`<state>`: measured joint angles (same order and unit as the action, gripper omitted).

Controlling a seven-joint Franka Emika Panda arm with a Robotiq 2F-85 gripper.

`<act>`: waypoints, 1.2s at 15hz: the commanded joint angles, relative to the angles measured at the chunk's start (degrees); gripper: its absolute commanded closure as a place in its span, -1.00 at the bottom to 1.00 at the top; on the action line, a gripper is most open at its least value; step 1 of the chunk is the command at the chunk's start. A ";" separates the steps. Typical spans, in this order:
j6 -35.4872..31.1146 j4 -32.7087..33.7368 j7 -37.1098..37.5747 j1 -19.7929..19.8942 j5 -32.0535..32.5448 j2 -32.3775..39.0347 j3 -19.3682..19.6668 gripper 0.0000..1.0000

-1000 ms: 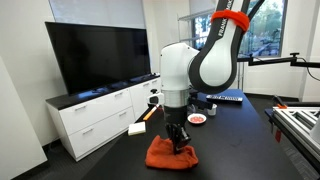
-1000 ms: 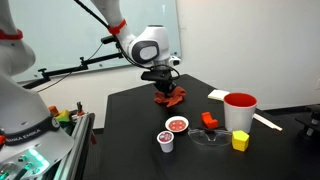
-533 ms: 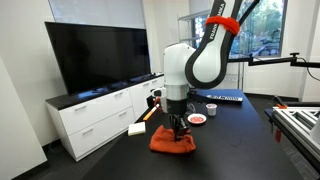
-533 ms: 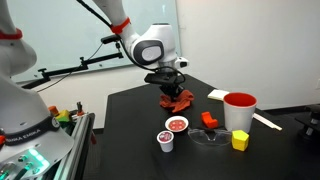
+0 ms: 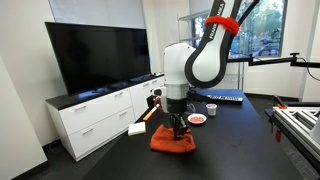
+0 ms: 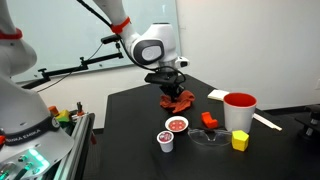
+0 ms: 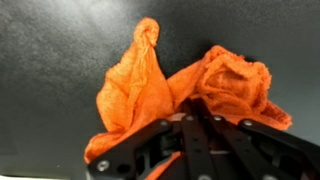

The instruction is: Wipe a section of the table with the orange towel

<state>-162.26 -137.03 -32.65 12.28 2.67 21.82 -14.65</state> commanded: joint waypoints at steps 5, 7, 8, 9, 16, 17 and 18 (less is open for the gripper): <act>7.54 1.15 -5.34 0.34 -14.17 -18.63 -2.77 -0.42; 10.60 2.46 -3.34 -2.99 -12.93 -22.20 1.93 -0.72; 12.55 2.97 -1.44 -4.20 -10.90 -23.53 3.97 -0.85; 14.01 3.06 0.26 -5.11 -9.31 -24.25 5.72 -0.97; 29.10 4.85 14.90 -8.03 -1.45 -27.47 11.89 -1.00; 29.93 5.15 16.62 -8.27 -1.14 -27.38 12.20 -1.00; 30.75 5.30 17.91 -8.52 -1.07 -27.45 12.42 -1.00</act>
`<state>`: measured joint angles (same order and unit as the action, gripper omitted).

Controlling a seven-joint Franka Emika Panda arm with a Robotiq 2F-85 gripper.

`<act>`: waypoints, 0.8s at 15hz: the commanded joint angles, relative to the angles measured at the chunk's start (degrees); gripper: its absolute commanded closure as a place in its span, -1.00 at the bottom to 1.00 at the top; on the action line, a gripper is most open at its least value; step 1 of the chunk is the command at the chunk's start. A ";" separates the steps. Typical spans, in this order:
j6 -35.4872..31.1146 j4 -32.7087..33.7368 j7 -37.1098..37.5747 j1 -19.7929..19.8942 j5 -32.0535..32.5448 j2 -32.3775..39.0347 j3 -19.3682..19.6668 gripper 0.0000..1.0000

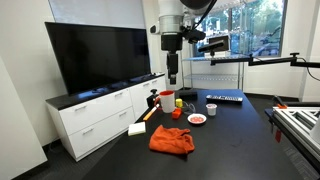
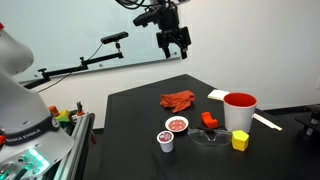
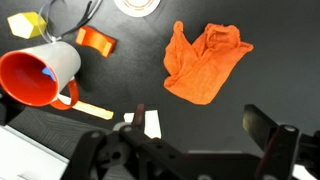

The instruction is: Wipe a section of the table with the orange towel

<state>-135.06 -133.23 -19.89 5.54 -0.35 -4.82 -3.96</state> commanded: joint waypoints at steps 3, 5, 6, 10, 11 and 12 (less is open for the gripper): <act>5.41 1.81 8.03 -2.22 1.96 -0.47 2.27 -1.00; 6.08 1.79 9.41 -2.41 1.92 -0.20 2.56 -1.00; 6.36 1.74 10.00 -2.47 1.82 -0.16 2.66 -1.00; 7.04 1.72 11.03 -2.63 1.39 0.00 2.88 -1.00; 7.02 1.71 11.25 -2.66 1.43 0.00 2.91 -1.00; 7.03 1.70 11.38 -2.72 1.39 -0.01 2.97 -1.00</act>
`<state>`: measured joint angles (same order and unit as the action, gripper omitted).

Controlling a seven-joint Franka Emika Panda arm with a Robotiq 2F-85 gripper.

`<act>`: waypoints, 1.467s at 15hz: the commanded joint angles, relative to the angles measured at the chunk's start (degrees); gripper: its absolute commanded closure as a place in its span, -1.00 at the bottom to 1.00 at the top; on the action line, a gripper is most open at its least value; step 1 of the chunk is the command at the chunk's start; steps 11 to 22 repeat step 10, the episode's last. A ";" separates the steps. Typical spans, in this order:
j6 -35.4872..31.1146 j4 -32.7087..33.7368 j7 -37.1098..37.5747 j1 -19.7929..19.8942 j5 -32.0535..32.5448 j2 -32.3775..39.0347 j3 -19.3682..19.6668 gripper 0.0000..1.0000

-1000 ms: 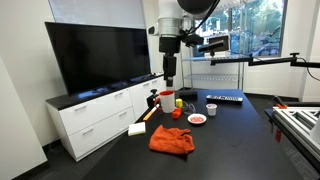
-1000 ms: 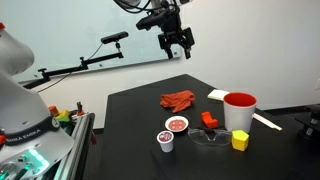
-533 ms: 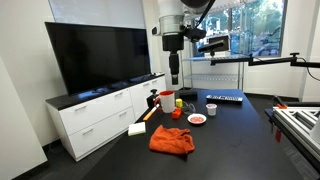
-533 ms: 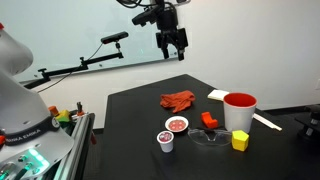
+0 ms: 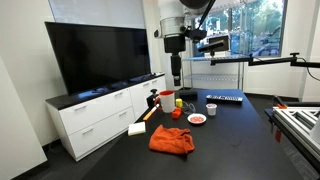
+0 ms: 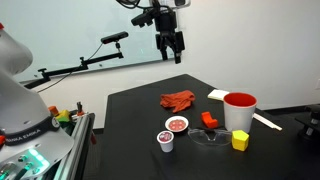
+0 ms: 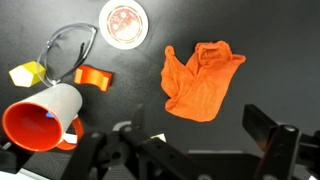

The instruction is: Wipe a section of the table with the orange towel

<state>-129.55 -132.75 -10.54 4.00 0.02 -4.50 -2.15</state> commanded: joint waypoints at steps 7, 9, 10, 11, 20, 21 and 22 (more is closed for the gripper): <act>1.51 1.27 2.20 -1.31 0.95 -0.30 1.39 -1.00; 1.38 1.22 1.73 -1.41 0.59 -0.32 1.40 -1.00; 1.45 1.25 1.76 -1.43 0.63 -0.32 1.40 -1.00; 1.45 1.25 1.76 -1.43 0.63 -0.32 1.40 -1.00; 1.45 1.25 1.76 -1.43 0.63 -0.32 1.40 -1.00; 1.45 1.25 1.76 -1.43 0.63 -0.32 1.40 -1.00; 1.45 1.25 1.76 -1.43 0.63 -0.32 1.40 -1.00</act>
